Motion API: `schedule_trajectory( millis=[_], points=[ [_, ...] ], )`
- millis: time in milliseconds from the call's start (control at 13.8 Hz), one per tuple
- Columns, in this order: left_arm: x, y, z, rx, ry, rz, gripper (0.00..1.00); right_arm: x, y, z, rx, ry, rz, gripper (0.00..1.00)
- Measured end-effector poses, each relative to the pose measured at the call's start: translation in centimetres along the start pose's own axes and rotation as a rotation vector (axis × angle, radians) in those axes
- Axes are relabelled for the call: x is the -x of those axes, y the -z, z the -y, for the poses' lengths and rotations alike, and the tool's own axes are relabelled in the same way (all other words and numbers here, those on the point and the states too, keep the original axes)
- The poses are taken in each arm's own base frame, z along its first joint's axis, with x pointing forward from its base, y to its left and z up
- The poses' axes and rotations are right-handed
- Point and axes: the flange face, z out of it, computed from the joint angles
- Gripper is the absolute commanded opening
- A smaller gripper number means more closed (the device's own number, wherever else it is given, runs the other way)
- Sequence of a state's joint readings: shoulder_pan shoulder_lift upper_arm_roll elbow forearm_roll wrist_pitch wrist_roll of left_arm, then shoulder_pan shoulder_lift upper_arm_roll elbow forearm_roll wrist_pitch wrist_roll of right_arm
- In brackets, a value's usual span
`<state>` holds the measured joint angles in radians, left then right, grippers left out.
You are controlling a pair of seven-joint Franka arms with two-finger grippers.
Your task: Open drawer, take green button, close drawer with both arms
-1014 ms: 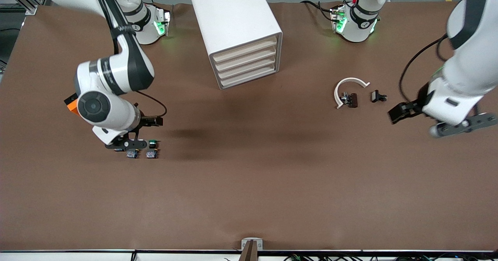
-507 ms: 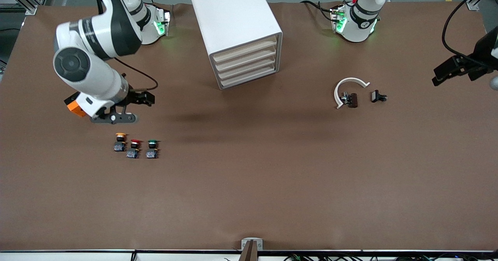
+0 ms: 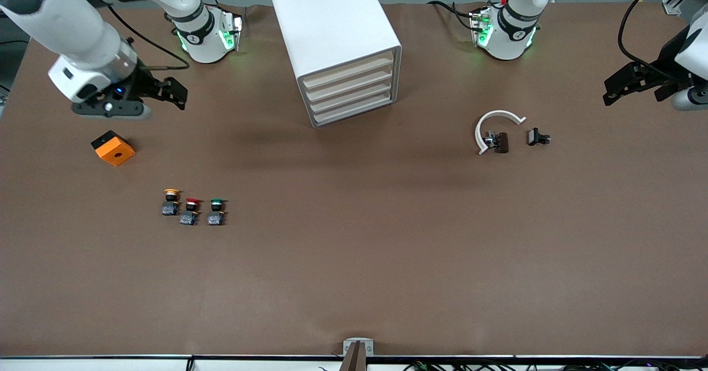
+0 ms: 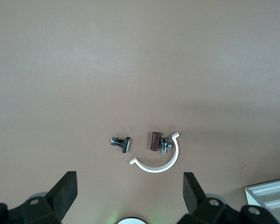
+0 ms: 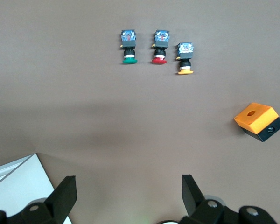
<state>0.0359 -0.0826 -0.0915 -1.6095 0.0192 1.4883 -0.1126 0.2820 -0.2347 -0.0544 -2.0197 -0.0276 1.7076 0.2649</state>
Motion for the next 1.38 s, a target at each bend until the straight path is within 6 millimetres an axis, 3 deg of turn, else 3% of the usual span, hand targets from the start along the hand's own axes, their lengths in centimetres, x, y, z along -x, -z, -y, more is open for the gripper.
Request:
schedule_trajectory(
  millis=[362, 652, 1014, 1376],
  points=[
    [1.2, 0.4, -1.0, 0.006, -0.019, 0.023, 1.00, -1.1, 6.7, -5.1, -0.026, -0.056, -0.112, 1.00],
    [1.1, 0.0, -1.0, 0.005, -0.019, 0.034, 1.00, -3.0, 10.5, -5.3, -0.010, -0.054, -0.131, 1.00],
    [0.3, -0.9, -1.2, 0.006, -0.024, 0.039, 1.00, -7.8, 11.6, -6.1, -0.025, -0.051, -0.154, 1.00],
    [0.2, 0.2, -1.7, 0.010, -0.033, 0.014, 1.00, -8.5, 11.1, -9.5, -0.014, 0.008, -0.116, 1.00]
  ],
)
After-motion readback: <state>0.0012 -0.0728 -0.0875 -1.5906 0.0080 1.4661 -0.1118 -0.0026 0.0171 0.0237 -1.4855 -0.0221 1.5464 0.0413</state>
